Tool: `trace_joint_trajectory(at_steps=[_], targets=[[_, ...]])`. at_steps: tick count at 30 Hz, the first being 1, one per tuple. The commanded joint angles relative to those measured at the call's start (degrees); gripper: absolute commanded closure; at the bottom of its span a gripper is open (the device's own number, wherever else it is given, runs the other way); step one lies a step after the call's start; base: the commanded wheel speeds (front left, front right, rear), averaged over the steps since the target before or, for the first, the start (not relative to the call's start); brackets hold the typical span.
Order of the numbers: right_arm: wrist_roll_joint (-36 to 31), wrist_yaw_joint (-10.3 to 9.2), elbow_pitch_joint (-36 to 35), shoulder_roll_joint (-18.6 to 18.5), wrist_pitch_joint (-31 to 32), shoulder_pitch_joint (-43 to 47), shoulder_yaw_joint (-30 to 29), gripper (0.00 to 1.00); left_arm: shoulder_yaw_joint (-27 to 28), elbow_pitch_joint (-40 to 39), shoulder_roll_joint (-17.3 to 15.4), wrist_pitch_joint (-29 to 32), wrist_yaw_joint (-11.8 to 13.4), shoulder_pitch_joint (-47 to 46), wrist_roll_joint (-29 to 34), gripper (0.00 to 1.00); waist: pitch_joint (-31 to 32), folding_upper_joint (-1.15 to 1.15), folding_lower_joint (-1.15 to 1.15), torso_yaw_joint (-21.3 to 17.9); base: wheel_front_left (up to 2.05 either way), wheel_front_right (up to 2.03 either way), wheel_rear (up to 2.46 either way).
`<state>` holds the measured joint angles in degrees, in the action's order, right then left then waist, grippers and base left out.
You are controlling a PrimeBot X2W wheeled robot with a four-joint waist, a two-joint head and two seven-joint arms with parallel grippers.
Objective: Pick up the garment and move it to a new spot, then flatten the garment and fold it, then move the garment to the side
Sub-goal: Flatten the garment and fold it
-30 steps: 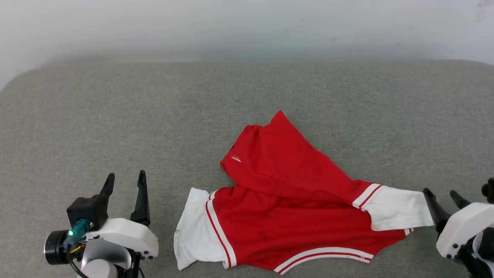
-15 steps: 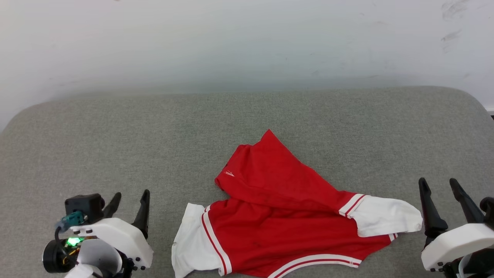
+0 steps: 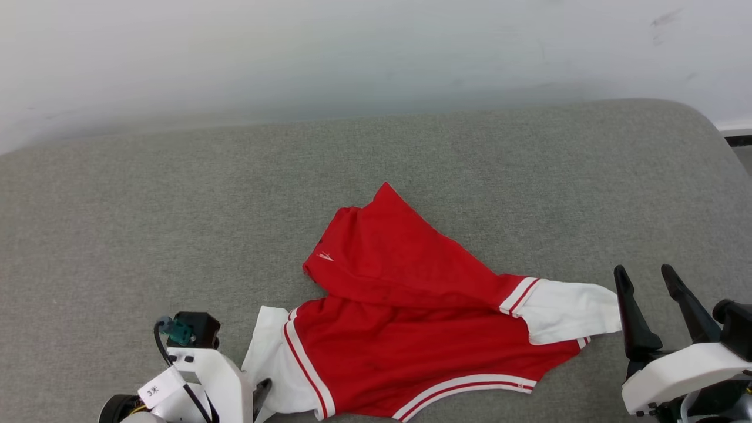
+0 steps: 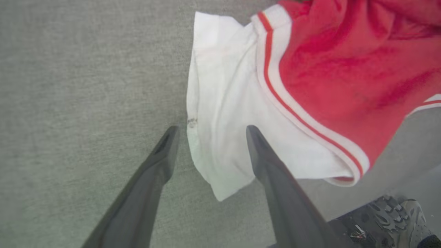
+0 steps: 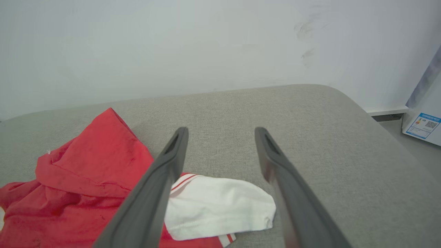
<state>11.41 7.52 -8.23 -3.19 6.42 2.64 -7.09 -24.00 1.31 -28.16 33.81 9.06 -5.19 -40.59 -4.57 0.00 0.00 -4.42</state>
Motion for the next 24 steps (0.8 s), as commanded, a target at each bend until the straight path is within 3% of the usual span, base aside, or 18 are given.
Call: trace_joint_trajectory(at_steps=[1,9,10,11,12,14,24], targets=[[0.4,-0.06,0.1,0.3,-0.3,-0.2,0.2,0.0,-0.5,1.1,-0.2,1.2,0.3,-0.3,-0.1,0.0,-0.8,0.0,0.0,-0.9,0.0,0.0,0.0],[2.1,-0.06,2.1,0.4,-0.8,-1.5,0.1,0.0,-4.0,6.8,1.2,6.2,-1.3,-1.5,-1.0,0.0,-3.2,0.0,0.0,-1.6,0.0,0.0,0.0],[2.3,-0.06,2.4,0.4,-0.5,-1.6,-0.4,0.0,-4.6,7.4,1.5,6.7,-1.7,-1.6,-0.9,0.53,-3.4,0.0,0.0,-1.7,0.0,0.0,0.0],[2.5,-0.06,2.8,0.4,-0.2,-1.8,-0.8,0.0,-4.9,7.9,2.0,6.7,-2.0,-1.9,-1.3,0.82,-3.5,0.0,0.0,-1.7,0.0,0.0,0.0],[2.9,-0.06,3.2,0.4,0.2,-1.9,-1.3,0.0,-5.2,8.3,2.3,6.7,-2.2,-2.1,-1.3,1.0,-3.4,0.0,0.0,-1.8,0.0,0.0,0.0],[3.9,-0.06,4.9,0.0,2.4,-1.5,-2.5,0.0,-5.6,8.4,2.7,6.9,-2.4,-2.1,-1.4,1.0,-3.2,0.0,0.0,-1.8,0.0,0.0,0.0],[11.4,-0.05,14.8,-8.5,16.5,-1.5,-6.5,0.0,-3.1,1.7,0.3,1.2,-2.1,-4.3,1.0,1.0,-3.2,0.0,0.0,-0.2,0.0,0.0,0.0]])
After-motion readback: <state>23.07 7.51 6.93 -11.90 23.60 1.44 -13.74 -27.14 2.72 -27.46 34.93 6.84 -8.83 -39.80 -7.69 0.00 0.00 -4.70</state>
